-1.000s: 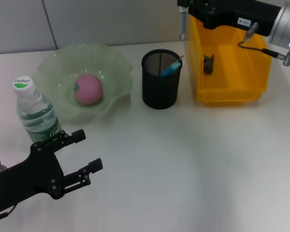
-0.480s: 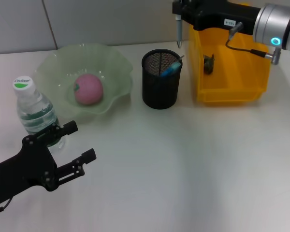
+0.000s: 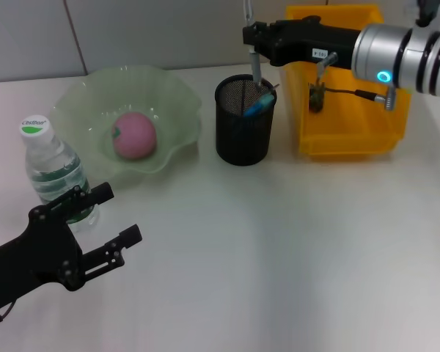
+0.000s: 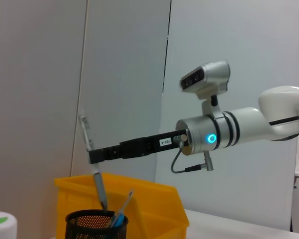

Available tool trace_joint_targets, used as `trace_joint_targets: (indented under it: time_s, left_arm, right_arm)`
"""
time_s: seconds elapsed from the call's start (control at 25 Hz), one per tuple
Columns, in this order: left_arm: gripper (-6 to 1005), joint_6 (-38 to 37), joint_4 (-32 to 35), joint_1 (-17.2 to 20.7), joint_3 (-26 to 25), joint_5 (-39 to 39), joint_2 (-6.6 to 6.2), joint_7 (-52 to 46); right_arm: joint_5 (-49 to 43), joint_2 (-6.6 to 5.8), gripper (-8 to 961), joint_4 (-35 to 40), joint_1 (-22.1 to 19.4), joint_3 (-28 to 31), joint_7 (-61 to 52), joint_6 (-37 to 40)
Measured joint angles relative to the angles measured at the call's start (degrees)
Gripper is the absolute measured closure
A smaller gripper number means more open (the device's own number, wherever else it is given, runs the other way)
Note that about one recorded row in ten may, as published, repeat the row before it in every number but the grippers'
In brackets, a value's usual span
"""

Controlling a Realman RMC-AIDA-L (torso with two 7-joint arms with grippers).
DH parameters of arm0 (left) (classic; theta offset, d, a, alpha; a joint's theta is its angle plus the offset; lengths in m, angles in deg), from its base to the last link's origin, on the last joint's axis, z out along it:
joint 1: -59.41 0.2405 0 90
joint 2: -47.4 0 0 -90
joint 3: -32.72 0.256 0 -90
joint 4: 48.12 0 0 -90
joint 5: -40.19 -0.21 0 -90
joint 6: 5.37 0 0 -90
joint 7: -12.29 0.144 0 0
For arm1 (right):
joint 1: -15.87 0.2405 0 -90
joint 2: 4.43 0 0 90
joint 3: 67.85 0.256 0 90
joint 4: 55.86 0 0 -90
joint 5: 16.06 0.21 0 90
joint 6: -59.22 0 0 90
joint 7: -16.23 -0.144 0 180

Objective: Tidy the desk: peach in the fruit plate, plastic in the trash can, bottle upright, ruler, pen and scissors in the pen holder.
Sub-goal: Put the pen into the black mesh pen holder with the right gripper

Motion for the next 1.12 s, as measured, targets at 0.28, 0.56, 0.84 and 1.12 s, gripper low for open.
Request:
trace_joint_targets:
  time_s: [0.28,0.56,0.84,1.12]
  left_arm:
    - [215,-1.25,0.08,0.39,0.00,0.00,-0.01,-0.02]
    - [215,-2.17,0.69,1.00,0.00,-0.01,-0.08,-0.03]
    - [215,-2.79,0.84,1.20,-0.05,0.27,-0.08,-0.05]
    - [214,-3.89,1.78,2.01,-0.09,1.32,-0.09,-0.06]
  right_arm:
    - [1.20,0.45,812,-3.11,1.80,-0.41,2.37,-2.26]
    - [1.79,0.48,810,-3.78,1.95,-0.86,3.15,-2.53]
    - [1.85,0.46,808,-4.40,1.87,-0.84,3.95,-2.57]
    - [2.72,0.49,735,-5.30,1.48,-0.73,4.05,-2.55]
